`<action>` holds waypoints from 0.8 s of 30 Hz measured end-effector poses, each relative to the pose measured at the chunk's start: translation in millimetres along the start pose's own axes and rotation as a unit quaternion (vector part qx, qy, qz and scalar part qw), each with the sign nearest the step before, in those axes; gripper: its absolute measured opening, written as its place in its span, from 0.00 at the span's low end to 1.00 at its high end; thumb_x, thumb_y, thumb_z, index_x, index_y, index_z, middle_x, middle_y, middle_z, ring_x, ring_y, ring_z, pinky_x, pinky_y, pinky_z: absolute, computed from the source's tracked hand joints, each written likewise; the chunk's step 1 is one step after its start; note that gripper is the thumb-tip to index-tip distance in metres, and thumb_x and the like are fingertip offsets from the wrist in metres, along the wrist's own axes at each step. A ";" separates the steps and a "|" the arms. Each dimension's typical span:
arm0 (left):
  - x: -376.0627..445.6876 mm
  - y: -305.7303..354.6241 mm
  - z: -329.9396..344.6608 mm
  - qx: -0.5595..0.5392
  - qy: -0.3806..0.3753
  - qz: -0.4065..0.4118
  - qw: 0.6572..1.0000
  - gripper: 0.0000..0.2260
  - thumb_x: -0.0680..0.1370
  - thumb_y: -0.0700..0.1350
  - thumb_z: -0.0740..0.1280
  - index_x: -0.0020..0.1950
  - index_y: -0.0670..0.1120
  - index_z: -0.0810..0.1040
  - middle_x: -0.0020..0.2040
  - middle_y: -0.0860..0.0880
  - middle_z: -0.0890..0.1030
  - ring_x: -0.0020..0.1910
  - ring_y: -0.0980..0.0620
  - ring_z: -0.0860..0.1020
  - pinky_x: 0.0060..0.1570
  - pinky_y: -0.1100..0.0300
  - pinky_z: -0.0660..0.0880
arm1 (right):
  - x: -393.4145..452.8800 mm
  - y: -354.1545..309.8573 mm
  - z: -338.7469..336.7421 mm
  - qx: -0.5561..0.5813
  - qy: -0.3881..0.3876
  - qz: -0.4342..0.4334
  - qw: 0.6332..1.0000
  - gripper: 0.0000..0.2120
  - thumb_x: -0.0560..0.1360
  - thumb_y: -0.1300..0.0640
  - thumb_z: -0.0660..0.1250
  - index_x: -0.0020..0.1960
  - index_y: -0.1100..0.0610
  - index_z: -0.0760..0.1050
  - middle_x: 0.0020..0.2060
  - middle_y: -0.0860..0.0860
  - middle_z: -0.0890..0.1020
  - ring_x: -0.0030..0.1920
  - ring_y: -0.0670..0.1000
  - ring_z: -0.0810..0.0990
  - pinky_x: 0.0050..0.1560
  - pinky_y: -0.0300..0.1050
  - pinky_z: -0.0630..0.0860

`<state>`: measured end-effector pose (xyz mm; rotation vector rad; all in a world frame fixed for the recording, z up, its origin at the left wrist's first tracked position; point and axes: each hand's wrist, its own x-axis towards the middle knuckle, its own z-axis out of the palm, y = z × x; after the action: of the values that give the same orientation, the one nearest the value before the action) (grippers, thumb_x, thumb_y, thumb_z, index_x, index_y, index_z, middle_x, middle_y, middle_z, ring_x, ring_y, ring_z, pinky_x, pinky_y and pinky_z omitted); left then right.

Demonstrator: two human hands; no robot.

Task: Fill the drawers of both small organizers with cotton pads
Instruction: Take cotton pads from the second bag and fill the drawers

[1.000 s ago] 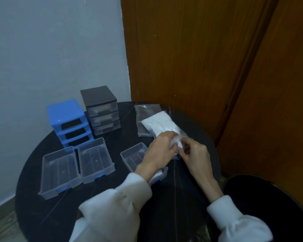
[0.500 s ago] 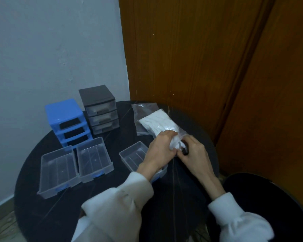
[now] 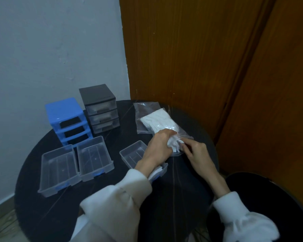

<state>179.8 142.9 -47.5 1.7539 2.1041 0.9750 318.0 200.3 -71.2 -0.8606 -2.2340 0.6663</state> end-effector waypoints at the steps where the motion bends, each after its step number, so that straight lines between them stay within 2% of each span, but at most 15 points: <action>1: 0.2 -0.3 0.5 0.002 0.003 0.003 1.000 0.24 0.71 0.35 0.69 0.66 0.46 0.73 0.64 0.47 0.75 0.63 0.50 0.72 0.64 0.57 0.69 | -0.5 0.1 0.0 0.001 0.003 0.002 1.000 0.11 0.78 0.63 0.62 0.58 0.56 0.78 0.49 0.48 0.81 0.46 0.42 0.77 0.44 0.29 0.68; 4: 0.0 0.1 2.5 0.006 0.018 0.000 1.000 0.22 0.71 0.40 0.71 0.65 0.48 0.74 0.62 0.48 0.76 0.61 0.50 0.73 0.61 0.54 0.71 | -0.2 0.4 3.0 -0.010 0.030 0.013 0.999 0.12 0.77 0.64 0.63 0.57 0.56 0.78 0.49 0.50 0.82 0.44 0.43 0.78 0.44 0.30 0.69; 8: -0.4 1.4 4.9 0.026 0.043 -0.002 0.999 0.20 0.73 0.40 0.70 0.64 0.49 0.74 0.62 0.48 0.76 0.61 0.50 0.74 0.60 0.55 0.71 | -1.5 -0.1 3.2 -0.008 0.064 0.019 0.998 0.12 0.76 0.65 0.64 0.58 0.57 0.78 0.50 0.51 0.82 0.44 0.42 0.77 0.45 0.29 0.67; 12: -0.3 1.9 5.3 0.030 0.047 -0.005 0.998 0.19 0.73 0.40 0.69 0.64 0.49 0.74 0.62 0.48 0.76 0.60 0.49 0.74 0.59 0.55 0.71 | -5.3 0.5 -6.0 0.007 0.089 0.010 0.996 0.09 0.76 0.65 0.63 0.51 0.56 0.79 0.39 0.49 0.81 0.35 0.41 0.74 0.38 0.28 0.67; 14: -0.4 1.2 5.9 0.023 0.045 -0.011 0.999 0.20 0.73 0.40 0.69 0.64 0.49 0.73 0.62 0.48 0.76 0.61 0.49 0.74 0.60 0.55 0.70 | -6.0 1.9 -11.7 0.013 0.105 0.012 0.994 0.08 0.75 0.65 0.63 0.47 0.54 0.78 0.35 0.48 0.78 0.33 0.43 0.74 0.35 0.31 0.67; 17: 0.3 -0.3 6.4 0.013 0.038 -0.005 0.999 0.22 0.73 0.39 0.70 0.66 0.49 0.72 0.64 0.48 0.75 0.63 0.48 0.73 0.63 0.53 0.70 | -7.5 2.2 -20.9 0.026 0.139 0.014 0.990 0.08 0.74 0.67 0.63 0.43 0.57 0.78 0.33 0.51 0.78 0.34 0.46 0.74 0.33 0.32 0.66; 21: -6.3 -1.1 -0.4 -0.022 0.026 0.025 0.999 0.27 0.72 0.38 0.70 0.70 0.49 0.69 0.70 0.49 0.70 0.68 0.52 0.68 0.68 0.59 0.63 | -10.7 -6.8 -31.9 0.072 0.184 0.012 0.980 0.09 0.74 0.68 0.63 0.43 0.57 0.78 0.34 0.52 0.79 0.36 0.46 0.76 0.36 0.37 0.69; 24: -21.2 -4.7 -17.9 -0.050 0.043 0.042 0.997 0.26 0.72 0.38 0.71 0.69 0.49 0.70 0.68 0.52 0.71 0.66 0.57 0.68 0.65 0.67 0.62 | -6.7 -15.5 -34.2 0.127 0.172 0.020 0.977 0.08 0.74 0.67 0.63 0.44 0.57 0.78 0.37 0.54 0.81 0.39 0.50 0.78 0.39 0.44 0.73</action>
<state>171.4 116.6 -41.9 1.7934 2.0077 1.1775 340.2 192.8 -41.1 -0.8229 -1.7828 0.7415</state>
